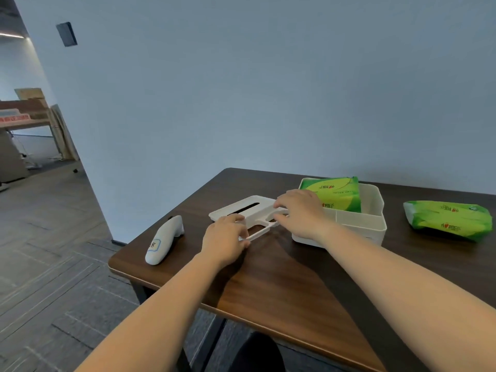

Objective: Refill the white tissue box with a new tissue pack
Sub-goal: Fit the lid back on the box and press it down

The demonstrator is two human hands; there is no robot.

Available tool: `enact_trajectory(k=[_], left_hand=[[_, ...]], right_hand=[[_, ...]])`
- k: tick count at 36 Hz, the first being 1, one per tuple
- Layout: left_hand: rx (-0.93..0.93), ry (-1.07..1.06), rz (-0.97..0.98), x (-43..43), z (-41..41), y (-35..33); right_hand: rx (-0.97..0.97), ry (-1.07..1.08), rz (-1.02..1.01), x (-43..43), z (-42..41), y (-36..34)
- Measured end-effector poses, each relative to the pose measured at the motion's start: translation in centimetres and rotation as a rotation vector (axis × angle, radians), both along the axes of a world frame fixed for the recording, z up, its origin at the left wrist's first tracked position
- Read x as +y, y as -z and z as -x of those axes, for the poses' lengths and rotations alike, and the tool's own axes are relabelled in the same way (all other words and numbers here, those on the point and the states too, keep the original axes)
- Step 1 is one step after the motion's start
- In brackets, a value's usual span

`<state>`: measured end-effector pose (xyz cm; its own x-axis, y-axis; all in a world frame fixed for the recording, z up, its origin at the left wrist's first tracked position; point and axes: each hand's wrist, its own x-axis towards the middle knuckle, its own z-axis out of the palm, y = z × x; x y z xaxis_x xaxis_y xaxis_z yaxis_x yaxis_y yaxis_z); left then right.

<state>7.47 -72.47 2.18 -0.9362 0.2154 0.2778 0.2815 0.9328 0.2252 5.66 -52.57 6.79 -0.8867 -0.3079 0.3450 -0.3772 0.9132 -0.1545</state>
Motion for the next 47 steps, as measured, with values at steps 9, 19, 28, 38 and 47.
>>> enact_trajectory(k=[9, 19, 28, 38, 47], left_hand=[[0.048, 0.054, -0.411, -1.0, 0.5, -2.7], [0.176, 0.220, -0.456, -0.4, 0.9, -6.3], [0.192, 0.388, -0.425, 4.3, 1.6, -8.4], [0.153, 0.435, -0.249, 9.5, 3.7, -6.5], [0.107, 0.436, -0.211, 10.3, 4.4, -5.1]], right_hand=[[0.033, -0.002, 0.079, 0.6, 1.4, -0.6], [0.120, 0.028, 0.174, 3.9, 1.6, -3.1], [0.187, 0.135, 0.191, 8.7, -0.1, -5.1], [0.132, 0.225, 0.062, 14.2, -3.5, -3.7], [0.044, 0.230, 0.054, 14.2, -4.7, -2.3]])
